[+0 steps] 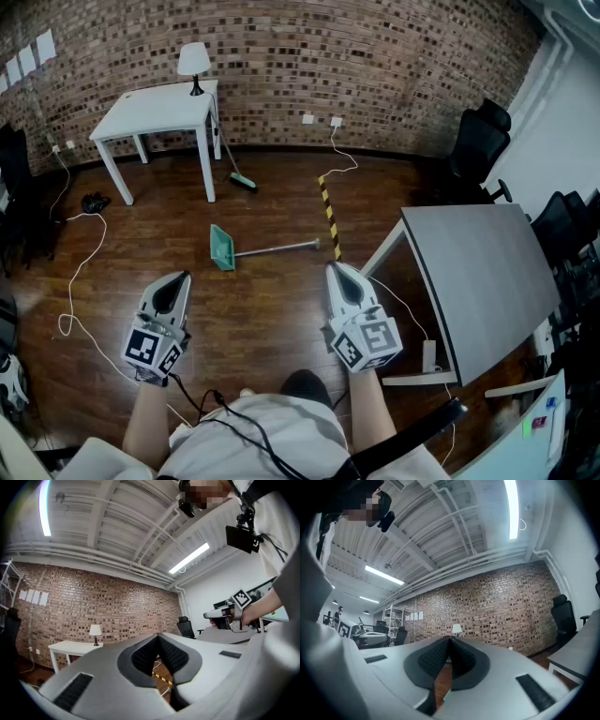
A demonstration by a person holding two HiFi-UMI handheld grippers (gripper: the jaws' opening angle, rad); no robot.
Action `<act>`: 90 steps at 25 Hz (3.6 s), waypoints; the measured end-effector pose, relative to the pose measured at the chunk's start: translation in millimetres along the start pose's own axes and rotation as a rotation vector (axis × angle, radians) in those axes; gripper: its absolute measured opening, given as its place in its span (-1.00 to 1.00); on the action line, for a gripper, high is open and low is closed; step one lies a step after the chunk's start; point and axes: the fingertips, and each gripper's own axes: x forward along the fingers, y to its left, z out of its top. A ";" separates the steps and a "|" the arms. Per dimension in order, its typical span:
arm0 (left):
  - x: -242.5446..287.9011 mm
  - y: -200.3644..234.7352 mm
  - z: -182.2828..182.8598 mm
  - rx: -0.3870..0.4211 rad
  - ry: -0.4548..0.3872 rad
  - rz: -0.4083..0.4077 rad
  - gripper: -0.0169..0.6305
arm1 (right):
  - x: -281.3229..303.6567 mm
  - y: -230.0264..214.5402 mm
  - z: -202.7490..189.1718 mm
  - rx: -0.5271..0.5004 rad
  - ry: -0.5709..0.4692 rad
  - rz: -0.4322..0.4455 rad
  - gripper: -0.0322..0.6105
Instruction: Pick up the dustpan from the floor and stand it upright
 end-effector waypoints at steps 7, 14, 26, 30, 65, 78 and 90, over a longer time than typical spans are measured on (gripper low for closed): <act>27.2 22.1 -3.4 0.049 0.012 -0.002 -0.92 | 34.7 -4.8 -3.0 -0.022 0.006 0.022 -0.94; 101.1 32.0 -33.3 0.071 0.065 -0.028 -0.92 | 89.9 -58.6 -31.8 -0.022 0.037 0.036 -0.94; 333.1 98.5 -25.9 0.086 0.029 0.099 -0.92 | 266.9 -241.3 9.8 -0.224 -0.030 0.082 -0.94; 373.3 127.3 -18.3 0.122 0.017 0.147 -0.92 | 310.4 -275.1 28.6 -0.241 -0.072 0.063 -0.94; 438.6 184.0 -105.3 0.030 0.166 -0.191 -0.79 | 364.8 -263.2 -42.3 -0.193 0.132 -0.056 -0.58; 594.3 92.4 -221.5 0.090 0.365 -0.559 -0.63 | 388.0 -389.5 -166.6 -0.137 0.332 0.005 -0.24; 675.5 32.4 -490.7 0.003 0.533 -0.661 -0.62 | 388.9 -531.3 -409.6 -0.063 0.448 -0.121 -0.24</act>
